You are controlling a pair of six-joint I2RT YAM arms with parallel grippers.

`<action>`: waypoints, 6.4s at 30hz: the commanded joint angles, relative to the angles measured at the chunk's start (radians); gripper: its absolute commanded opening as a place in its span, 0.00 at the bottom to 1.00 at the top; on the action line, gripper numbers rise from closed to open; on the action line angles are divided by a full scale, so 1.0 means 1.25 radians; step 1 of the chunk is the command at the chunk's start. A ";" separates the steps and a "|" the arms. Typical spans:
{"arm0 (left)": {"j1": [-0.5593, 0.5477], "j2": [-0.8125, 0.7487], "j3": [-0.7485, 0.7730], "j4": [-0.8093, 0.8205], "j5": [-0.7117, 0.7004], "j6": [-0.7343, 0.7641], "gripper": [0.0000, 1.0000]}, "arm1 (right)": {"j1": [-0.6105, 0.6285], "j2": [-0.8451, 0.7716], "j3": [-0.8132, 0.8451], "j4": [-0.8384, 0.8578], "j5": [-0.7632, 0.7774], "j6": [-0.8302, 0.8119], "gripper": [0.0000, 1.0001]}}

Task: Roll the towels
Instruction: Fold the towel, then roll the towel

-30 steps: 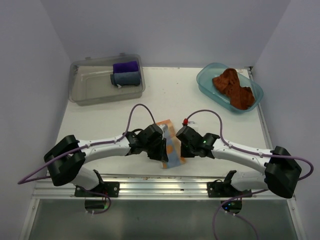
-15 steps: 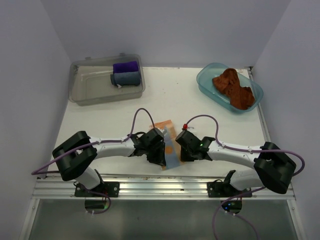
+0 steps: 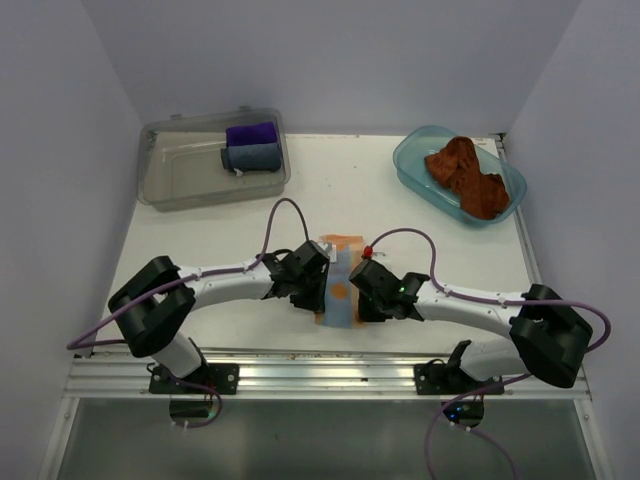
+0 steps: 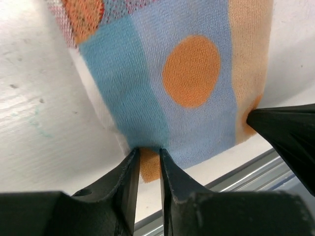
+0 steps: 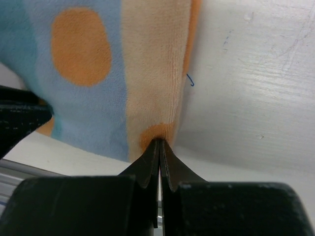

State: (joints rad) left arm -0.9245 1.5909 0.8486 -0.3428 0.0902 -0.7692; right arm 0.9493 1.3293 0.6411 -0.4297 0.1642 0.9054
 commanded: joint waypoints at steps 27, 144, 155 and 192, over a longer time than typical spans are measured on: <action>0.007 -0.092 -0.144 0.085 0.041 -0.036 0.40 | 0.063 -0.088 -0.091 0.082 0.007 0.129 0.40; 0.176 -0.174 -0.156 -0.024 0.206 0.042 0.00 | 0.336 0.219 0.217 0.108 0.355 -0.577 0.48; 0.206 -0.172 -0.139 -0.039 0.217 0.069 0.00 | 0.336 0.280 0.193 0.151 0.325 -0.567 0.20; 0.369 -0.442 -0.259 -0.014 0.347 0.034 0.46 | -0.024 0.344 0.257 0.257 -0.594 -0.209 0.00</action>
State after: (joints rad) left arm -0.4652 1.0489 0.5373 -0.4347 0.4698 -0.7006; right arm 0.9398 1.7294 0.9180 -0.1360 -0.4164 0.5625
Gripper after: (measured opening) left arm 0.469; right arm 0.034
